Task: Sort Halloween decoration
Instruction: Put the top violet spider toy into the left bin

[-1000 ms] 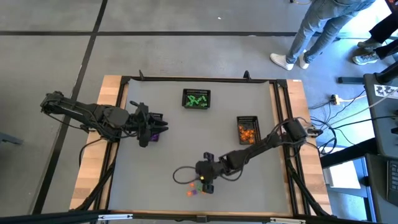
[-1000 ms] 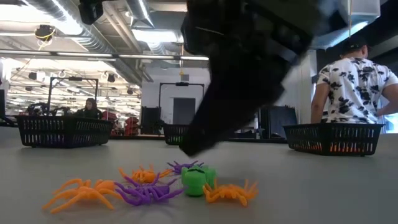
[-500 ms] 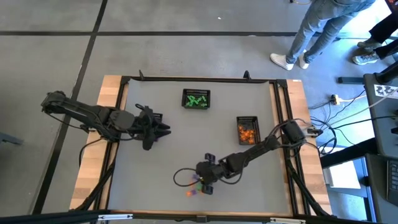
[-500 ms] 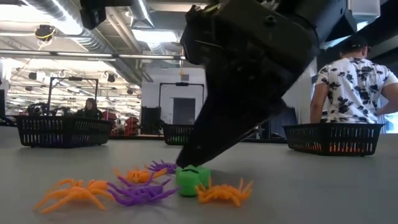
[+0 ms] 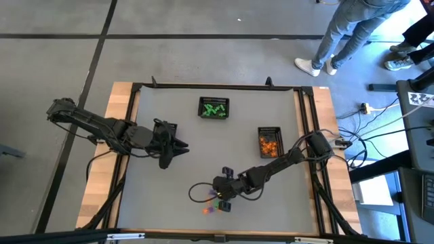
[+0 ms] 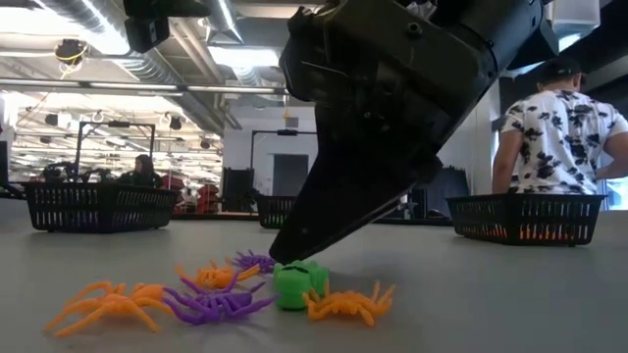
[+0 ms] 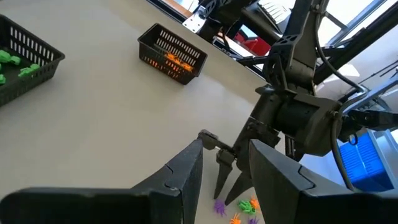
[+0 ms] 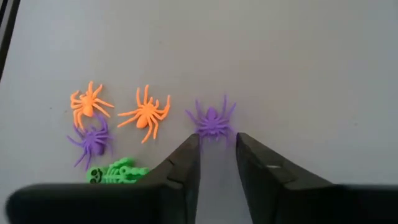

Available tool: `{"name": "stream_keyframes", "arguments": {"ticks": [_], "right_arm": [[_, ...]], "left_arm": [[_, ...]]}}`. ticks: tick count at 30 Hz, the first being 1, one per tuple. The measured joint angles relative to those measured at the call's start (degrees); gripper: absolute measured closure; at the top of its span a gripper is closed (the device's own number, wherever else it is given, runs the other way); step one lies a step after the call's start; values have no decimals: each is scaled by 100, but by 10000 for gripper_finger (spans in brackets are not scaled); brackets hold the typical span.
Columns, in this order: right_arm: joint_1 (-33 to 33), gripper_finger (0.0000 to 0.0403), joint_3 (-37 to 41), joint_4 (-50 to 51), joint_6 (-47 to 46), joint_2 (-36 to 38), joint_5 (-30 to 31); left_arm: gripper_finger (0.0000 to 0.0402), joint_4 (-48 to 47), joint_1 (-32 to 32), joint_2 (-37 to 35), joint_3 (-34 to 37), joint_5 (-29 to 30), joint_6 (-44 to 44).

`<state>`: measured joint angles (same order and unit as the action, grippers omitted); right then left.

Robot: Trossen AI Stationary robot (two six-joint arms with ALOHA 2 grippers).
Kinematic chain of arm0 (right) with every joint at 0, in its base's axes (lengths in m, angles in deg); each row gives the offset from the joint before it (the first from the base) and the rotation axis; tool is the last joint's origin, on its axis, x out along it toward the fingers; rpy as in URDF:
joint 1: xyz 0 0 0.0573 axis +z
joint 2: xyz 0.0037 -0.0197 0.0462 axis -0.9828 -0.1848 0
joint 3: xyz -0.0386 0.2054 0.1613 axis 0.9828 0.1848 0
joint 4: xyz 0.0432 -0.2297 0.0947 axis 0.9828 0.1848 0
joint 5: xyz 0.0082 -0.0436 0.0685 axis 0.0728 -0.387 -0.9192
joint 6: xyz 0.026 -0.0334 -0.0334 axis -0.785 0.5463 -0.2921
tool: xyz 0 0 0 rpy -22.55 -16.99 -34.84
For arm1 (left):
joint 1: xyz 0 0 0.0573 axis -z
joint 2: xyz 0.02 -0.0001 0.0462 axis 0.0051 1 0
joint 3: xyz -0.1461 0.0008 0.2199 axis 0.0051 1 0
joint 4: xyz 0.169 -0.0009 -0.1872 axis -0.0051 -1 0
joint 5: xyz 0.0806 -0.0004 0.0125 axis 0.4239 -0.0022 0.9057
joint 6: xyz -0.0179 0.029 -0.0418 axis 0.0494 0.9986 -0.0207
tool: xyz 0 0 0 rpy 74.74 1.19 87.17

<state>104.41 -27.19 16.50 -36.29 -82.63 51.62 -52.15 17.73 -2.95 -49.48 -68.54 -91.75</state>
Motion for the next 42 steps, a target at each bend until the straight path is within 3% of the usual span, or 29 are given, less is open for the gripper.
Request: {"name": "stream_keyframes", "arguments": {"ticks": [9,28,34,42], "right_arm": [[0,396,0,-170,-126,0,-88],[-234,402,-6,98,-298,561,-179],[-345,380,-11,87,-115,432,-848],[-203,294,-9,-95,-145,129,-893]], "left_arm": [[278,30,0,2,0,7,-101],[278,22,0,2,0,23,-93],[278,20,0,2,0,21,-92],[278,20,0,2,0,19,-92]]}}
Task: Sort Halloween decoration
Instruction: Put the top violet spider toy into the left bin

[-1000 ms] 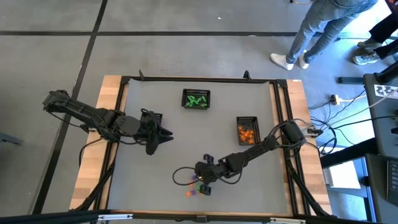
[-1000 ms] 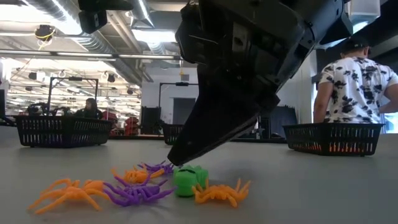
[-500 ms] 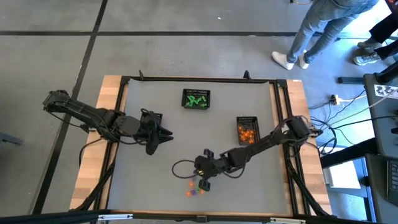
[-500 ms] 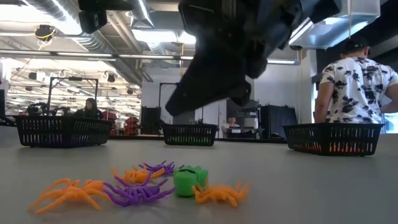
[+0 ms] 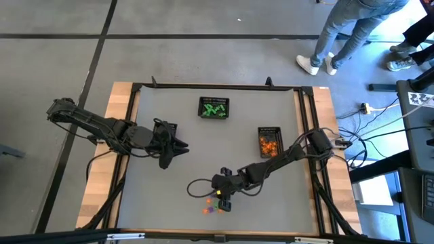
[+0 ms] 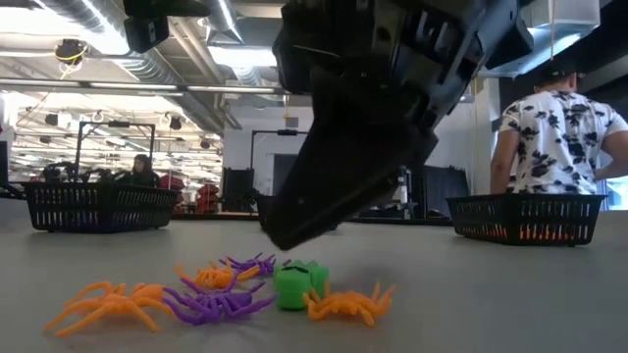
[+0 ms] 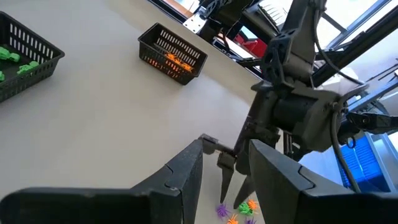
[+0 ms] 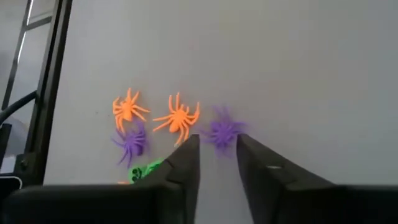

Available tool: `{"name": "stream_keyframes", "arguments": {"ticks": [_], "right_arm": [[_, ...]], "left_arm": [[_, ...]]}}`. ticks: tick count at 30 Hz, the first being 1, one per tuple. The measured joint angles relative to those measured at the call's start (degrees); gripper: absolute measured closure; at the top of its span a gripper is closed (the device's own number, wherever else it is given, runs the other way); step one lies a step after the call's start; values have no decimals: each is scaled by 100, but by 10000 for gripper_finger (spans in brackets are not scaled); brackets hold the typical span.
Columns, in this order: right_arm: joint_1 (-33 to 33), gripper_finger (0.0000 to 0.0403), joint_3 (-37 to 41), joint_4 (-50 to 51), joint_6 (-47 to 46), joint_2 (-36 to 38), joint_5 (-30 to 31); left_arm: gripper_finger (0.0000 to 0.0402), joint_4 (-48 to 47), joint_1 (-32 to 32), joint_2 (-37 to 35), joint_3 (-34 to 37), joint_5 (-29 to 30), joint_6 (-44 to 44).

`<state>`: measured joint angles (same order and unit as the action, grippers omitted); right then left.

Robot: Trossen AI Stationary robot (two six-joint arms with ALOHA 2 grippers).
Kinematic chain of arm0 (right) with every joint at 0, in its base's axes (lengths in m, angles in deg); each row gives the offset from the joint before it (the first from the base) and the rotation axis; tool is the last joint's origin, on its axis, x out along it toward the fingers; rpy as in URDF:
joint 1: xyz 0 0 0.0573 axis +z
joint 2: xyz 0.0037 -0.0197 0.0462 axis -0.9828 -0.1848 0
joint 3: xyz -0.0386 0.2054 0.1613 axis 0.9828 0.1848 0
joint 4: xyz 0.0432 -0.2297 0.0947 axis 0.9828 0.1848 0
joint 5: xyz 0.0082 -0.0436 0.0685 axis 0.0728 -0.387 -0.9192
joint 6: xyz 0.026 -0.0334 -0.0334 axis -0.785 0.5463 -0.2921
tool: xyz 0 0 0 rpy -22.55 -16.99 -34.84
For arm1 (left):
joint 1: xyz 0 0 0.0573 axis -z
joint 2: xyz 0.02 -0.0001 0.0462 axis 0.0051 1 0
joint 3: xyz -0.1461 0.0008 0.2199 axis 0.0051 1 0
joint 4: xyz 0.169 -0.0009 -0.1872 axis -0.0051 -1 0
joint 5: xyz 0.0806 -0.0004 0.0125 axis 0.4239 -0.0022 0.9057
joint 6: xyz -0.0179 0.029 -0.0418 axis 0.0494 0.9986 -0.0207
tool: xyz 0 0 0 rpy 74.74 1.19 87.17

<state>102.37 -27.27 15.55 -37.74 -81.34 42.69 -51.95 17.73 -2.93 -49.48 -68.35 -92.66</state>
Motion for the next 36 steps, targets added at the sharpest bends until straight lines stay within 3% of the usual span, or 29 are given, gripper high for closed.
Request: {"name": "stream_keyframes", "arguments": {"ticks": [4,8,12,20,36], "right_arm": [[-7,269,0,-159,-36,-141,28],[-17,268,-12,-140,-59,-250,168],[-11,293,-20,-40,-9,-265,281],[-22,395,-14,16,-34,-274,323],[-640,401,15,358,24,498,183]], "left_arm": [[278,0,0,0,0,0,2],[278,0,0,0,0,0,2],[278,0,0,0,-2,0,-7],[278,0,0,0,-2,-2,-15],[278,1,0,0,-2,109,-73]]}}
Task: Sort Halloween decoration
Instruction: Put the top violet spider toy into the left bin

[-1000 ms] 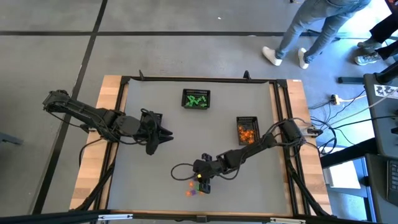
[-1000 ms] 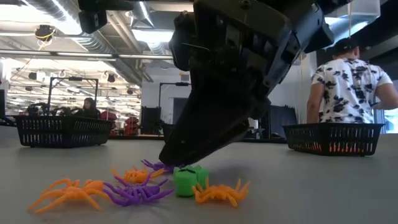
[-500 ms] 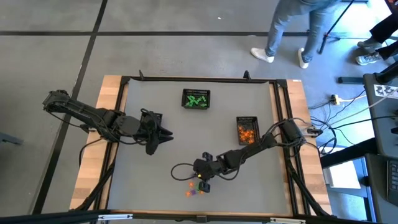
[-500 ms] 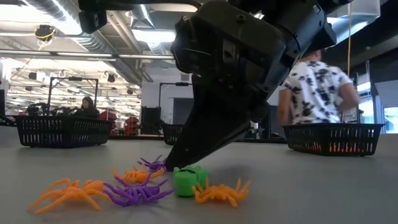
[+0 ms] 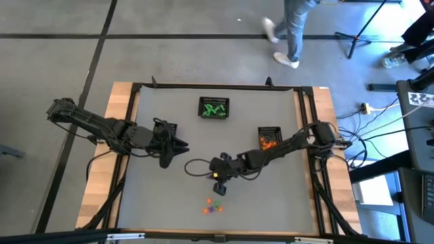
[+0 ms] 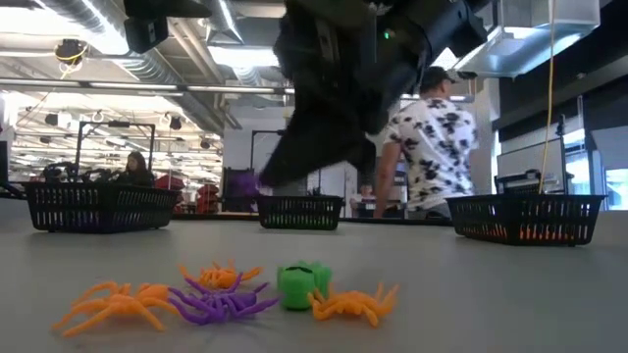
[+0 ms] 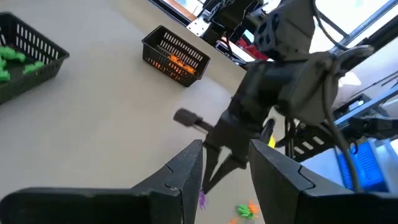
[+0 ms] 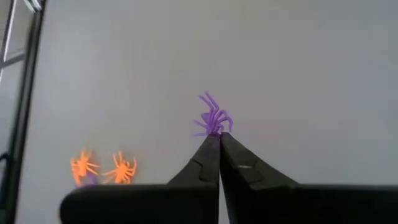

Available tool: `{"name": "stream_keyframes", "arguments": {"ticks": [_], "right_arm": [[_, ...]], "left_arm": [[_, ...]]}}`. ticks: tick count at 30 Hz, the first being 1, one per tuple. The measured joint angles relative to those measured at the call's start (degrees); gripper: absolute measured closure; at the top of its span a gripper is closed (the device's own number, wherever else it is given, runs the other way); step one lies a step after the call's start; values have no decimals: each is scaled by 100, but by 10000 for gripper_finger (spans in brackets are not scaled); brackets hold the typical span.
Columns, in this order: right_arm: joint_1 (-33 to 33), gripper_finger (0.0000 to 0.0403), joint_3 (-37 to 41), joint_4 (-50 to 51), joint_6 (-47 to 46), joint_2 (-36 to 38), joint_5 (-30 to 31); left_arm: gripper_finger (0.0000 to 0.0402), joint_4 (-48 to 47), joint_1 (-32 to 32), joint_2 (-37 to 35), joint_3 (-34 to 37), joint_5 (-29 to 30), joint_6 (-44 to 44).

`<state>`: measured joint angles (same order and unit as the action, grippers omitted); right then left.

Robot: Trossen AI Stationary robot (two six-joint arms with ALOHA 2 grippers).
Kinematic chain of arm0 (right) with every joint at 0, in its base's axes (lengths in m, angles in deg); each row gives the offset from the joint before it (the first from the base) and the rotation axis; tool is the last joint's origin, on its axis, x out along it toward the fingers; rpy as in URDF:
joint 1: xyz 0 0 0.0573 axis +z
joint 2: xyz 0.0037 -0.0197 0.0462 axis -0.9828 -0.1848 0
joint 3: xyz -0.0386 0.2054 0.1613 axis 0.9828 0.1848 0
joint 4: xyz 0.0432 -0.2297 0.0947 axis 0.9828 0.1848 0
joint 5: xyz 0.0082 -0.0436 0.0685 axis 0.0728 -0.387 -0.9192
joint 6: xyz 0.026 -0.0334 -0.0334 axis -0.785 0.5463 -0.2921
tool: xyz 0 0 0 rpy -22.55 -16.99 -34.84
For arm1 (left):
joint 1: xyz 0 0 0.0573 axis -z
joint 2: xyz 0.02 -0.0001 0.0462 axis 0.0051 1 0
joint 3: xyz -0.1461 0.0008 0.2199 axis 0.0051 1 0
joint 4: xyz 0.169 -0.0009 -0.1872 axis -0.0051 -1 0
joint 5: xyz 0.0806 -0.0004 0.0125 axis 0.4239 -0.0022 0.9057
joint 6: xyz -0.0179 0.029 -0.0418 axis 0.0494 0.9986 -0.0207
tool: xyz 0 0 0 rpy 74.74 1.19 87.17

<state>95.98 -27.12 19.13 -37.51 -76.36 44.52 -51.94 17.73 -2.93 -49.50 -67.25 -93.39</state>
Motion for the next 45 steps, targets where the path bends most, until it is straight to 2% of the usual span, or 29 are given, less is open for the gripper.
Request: {"name": "stream_keyframes", "arguments": {"ticks": [11,20,23,33,45], "right_arm": [[-291,402,-4,81,142,934,665],[-320,403,-11,-245,115,1167,1047],[-320,403,-11,-305,-37,1165,1049],[-320,403,-11,-432,-63,1165,1049],[-317,403,-11,-434,-68,1165,1048]], "left_arm": [[278,-84,-79,39,-8,-222,-1355],[278,53,-162,632,-9,-381,-1768],[273,396,-225,858,-7,-581,-1781],[221,913,-479,1474,-7,-1050,-1917],[229,1115,-479,1741,-4,-1049,-1892]]}}
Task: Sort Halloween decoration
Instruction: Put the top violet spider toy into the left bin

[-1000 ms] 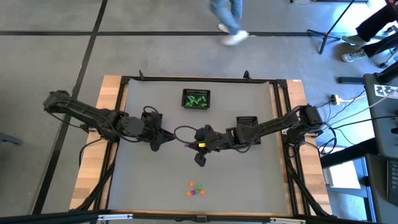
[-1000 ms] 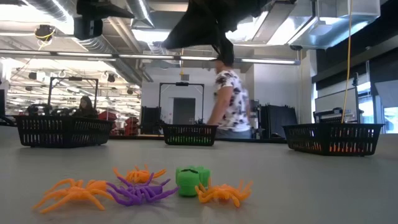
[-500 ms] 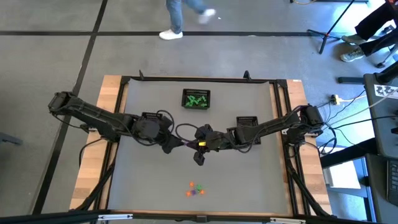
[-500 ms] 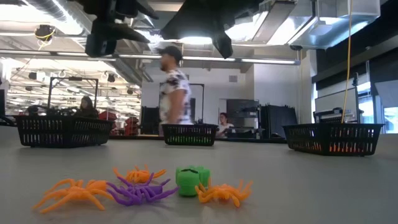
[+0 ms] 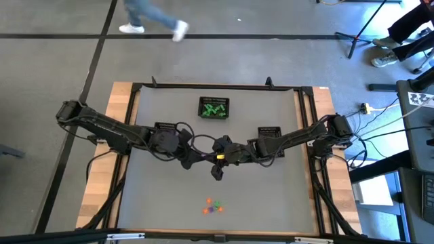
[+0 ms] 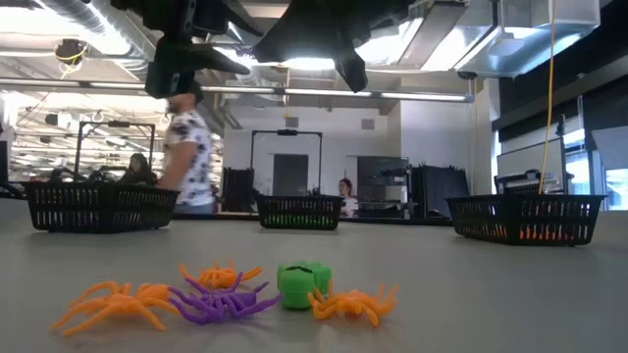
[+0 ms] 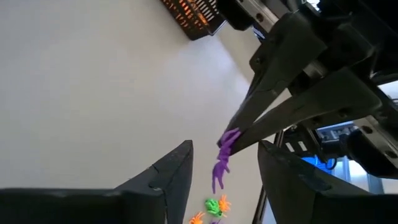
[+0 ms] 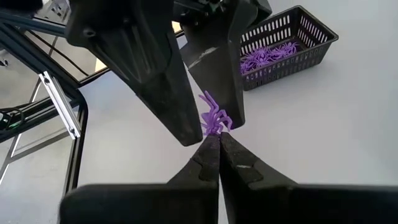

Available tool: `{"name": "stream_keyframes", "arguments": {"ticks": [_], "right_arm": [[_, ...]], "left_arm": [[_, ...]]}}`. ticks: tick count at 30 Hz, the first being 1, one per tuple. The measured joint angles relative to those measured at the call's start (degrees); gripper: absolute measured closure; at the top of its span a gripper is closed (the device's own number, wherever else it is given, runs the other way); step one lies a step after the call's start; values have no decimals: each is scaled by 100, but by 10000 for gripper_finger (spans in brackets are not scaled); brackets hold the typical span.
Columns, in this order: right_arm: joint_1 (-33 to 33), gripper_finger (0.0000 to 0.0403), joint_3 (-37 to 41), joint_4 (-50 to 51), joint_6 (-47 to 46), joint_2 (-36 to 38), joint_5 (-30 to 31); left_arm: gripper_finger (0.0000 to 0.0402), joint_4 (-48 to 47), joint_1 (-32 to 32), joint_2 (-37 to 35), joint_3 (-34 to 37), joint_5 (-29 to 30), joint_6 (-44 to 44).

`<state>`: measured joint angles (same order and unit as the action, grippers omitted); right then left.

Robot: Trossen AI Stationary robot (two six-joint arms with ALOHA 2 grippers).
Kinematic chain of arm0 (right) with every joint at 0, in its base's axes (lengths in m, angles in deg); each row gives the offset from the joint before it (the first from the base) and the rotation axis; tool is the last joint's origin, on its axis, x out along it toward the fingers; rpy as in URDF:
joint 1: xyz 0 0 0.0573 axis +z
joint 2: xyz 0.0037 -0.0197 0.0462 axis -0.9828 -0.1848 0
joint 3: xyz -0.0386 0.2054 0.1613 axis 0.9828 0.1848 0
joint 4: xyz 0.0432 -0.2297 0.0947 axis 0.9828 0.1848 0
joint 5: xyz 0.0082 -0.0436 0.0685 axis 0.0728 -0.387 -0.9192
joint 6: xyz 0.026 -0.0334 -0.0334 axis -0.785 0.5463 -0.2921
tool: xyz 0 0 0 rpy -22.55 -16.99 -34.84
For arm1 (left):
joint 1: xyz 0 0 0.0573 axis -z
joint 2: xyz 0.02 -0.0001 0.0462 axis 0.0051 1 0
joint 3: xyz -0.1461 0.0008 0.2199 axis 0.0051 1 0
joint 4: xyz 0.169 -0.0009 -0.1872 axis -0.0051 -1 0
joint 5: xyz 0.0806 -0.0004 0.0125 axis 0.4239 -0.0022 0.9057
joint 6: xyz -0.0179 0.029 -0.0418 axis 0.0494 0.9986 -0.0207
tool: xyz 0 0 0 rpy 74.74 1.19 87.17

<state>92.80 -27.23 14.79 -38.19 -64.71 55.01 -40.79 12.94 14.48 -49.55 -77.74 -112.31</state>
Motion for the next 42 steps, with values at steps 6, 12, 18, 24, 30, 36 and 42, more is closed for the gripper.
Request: {"name": "stream_keyframes", "arguments": {"ticks": [6,12,18,24,30,36,42], "right_arm": [[0,403,0,3,2,0,-2],[0,403,0,22,2,0,-46],[2,399,0,26,-4,0,-49],[0,358,0,15,-2,5,-115],[0,256,-1,226,12,194,-316],[5,196,-7,962,-92,513,-322],[0,203,-9,1106,-107,658,-301]], "left_arm": [[278,-1,0,-1,0,44,18],[355,-2,0,-1,0,44,22],[395,-2,2,-1,0,-2,24],[399,-3,4,-1,0,-17,24],[401,-581,-53,-116,7,-148,13],[401,-2579,-266,-839,9,85,-25],[401,-4109,-608,-1720,7,816,-42]]}}
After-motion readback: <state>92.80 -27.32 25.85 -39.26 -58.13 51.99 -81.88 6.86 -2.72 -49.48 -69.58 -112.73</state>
